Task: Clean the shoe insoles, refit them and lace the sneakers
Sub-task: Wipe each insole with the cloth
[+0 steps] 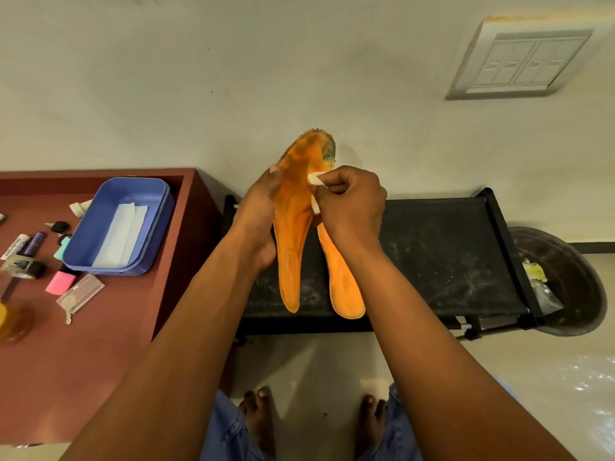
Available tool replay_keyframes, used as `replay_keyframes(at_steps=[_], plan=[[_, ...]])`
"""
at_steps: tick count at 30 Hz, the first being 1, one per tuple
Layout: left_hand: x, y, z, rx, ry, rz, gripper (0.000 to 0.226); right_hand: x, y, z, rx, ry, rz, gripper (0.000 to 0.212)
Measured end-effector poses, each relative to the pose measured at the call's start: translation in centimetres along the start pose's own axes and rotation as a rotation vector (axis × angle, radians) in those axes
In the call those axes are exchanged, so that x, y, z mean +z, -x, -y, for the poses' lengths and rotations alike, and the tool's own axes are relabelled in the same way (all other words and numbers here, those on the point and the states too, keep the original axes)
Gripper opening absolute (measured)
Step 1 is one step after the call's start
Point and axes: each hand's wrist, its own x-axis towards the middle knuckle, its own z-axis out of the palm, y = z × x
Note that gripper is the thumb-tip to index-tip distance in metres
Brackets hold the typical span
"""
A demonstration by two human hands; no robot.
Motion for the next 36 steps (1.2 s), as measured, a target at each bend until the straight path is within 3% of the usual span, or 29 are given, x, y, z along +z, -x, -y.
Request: replay_keyframes(at_steps=[6, 13, 20, 27, 33, 36], plan=[[-1.1, -0.2, -1.0, 0.055, 0.177, -0.043, 0.051, 1.5, 1.0, 0.6, 0.073, -0.182, 0.493, 0.009], [-2.8, -1.0, -1.5, 0.101, 0.327, -0.099, 0.062, -0.1, 1.2, 1.6, 0.050, -0.161, 0.813, 0.018], [-1.9, -1.2, -1.1, 0.091, 0.280, -0.088, 0.057, 0.5, 1.4, 1.4, 0.016, -0.137, 0.677, 0.016], [0.4, 0.0, 0.3, -0.016, 0.180, 0.003, 0.063, 0.9, 1.1, 1.0, 0.052, -0.113, 0.390, 0.011], [0.9, 0.5, 0.8, -0.028, 0.080, 0.100, 0.059, 0.6, 1.2, 1.0, -0.074, -0.101, 0.104, 0.013], [0.9, 0.4, 0.9, -0.018, 0.079, 0.097, 0.056, 0.5, 0.8, 0.7, -0.081, -0.088, 0.115, 0.012]])
